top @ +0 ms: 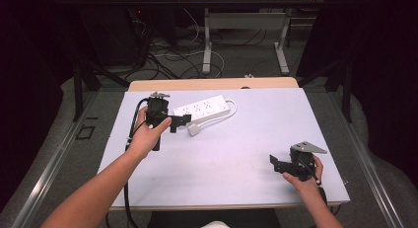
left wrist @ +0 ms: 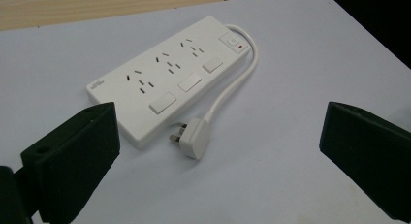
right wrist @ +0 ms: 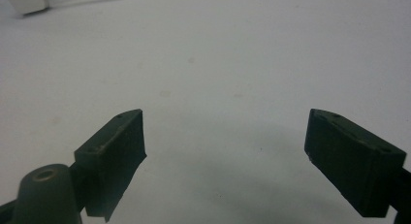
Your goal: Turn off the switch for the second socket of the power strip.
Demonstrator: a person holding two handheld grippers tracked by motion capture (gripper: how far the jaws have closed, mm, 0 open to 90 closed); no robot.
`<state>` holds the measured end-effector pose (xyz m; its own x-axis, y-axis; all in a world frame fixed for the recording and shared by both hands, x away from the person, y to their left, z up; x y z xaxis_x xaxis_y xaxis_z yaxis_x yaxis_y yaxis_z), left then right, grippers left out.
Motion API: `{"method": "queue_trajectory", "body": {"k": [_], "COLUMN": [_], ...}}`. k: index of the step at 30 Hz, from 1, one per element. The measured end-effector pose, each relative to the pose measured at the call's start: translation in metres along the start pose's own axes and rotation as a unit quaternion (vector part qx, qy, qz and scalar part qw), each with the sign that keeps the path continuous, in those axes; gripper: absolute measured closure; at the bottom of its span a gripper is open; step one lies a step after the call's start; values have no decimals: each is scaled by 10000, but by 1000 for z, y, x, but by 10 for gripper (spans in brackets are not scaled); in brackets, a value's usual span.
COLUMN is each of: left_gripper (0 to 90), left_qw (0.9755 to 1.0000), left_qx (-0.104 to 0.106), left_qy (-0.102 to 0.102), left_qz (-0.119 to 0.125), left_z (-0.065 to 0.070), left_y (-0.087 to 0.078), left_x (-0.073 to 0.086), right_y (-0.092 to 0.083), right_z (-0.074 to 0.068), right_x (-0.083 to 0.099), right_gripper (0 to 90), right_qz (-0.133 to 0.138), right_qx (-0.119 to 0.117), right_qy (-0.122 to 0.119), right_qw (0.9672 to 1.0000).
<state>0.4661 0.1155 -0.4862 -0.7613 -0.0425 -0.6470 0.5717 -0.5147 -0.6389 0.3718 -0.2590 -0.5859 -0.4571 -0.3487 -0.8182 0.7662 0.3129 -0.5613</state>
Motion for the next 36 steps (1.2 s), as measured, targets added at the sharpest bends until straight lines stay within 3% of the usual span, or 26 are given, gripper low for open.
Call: {"method": "queue_trajectory", "body": {"k": [11,19,27,36], "left_gripper": [29,51,51,51], "left_qw": [10000,10000,9997,9991], "left_qx": [-27,25,-15,16], "left_qy": [44,-41,20,-166], "left_qz": [-10,22,230,397], "left_z": [-11,-17,-25,-41], "left_y": [-12,-23,-34,-45], "left_x": [18,31,47,68], "right_y": [0,0,-1,-1], "right_z": [0,0,-1,-1], "right_x": [0,0,0,0], "right_gripper": [138,138,138,138], "right_qz": [-1,-2,4,-7], "right_qx": [11,15,13,18], "right_qy": [-10,-2,1,-9], "right_qw": [10000,10000,10000,10000]}}
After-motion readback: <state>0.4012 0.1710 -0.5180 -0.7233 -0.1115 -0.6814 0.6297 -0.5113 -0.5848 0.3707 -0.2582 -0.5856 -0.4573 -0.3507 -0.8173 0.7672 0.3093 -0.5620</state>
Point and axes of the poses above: each handheld gripper's, and its own axes: y roughly forward along the jaws, x roughly out of its underside, z roughly to its right, the point moved 7 cm from there along y, roughly forward along the jaws, and after that the axes turned 15 degrees about -y, right-handed, at the moved point
